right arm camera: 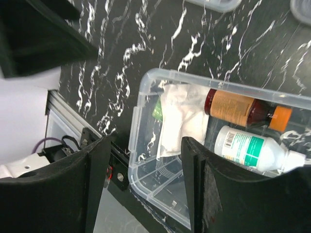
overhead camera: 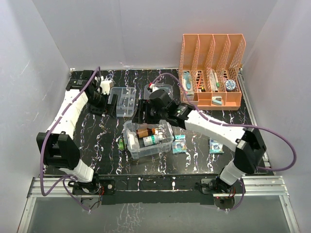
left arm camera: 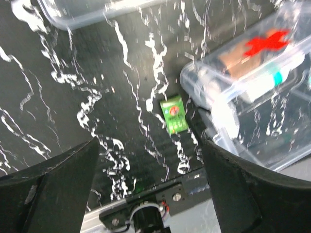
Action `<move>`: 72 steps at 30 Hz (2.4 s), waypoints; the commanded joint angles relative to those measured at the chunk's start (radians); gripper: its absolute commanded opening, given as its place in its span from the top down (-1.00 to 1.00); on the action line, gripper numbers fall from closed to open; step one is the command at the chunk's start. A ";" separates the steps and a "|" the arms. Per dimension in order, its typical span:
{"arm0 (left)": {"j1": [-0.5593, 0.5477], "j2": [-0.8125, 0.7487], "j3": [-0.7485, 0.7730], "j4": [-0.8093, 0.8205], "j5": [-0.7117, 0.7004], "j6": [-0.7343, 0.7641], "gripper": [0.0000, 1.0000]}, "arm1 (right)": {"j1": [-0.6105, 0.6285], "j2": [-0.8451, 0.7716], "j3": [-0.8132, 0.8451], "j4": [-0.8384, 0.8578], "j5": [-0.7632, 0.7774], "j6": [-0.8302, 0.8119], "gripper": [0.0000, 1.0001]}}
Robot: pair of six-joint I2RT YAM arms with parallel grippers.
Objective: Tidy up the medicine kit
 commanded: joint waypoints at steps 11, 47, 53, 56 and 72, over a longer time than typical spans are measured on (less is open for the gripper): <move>-0.052 -0.150 -0.333 0.079 -0.079 -0.187 -0.33 | 0.004 -0.126 0.035 -0.115 0.236 -0.040 -0.18; -0.280 0.089 -0.501 0.280 -0.172 -0.416 -0.12 | -0.097 -0.282 -0.123 -0.084 0.272 -0.014 -0.23; -0.279 0.130 -0.497 0.286 -0.222 -0.413 -0.11 | -0.119 -0.305 -0.141 -0.083 0.264 -0.016 -0.24; -0.279 0.140 -0.497 0.291 -0.226 -0.411 0.01 | -0.130 -0.319 -0.152 -0.082 0.260 -0.016 -0.24; -0.279 0.049 -0.401 0.187 -0.300 -0.365 0.72 | -0.138 -0.339 -0.195 -0.057 0.235 -0.004 -0.24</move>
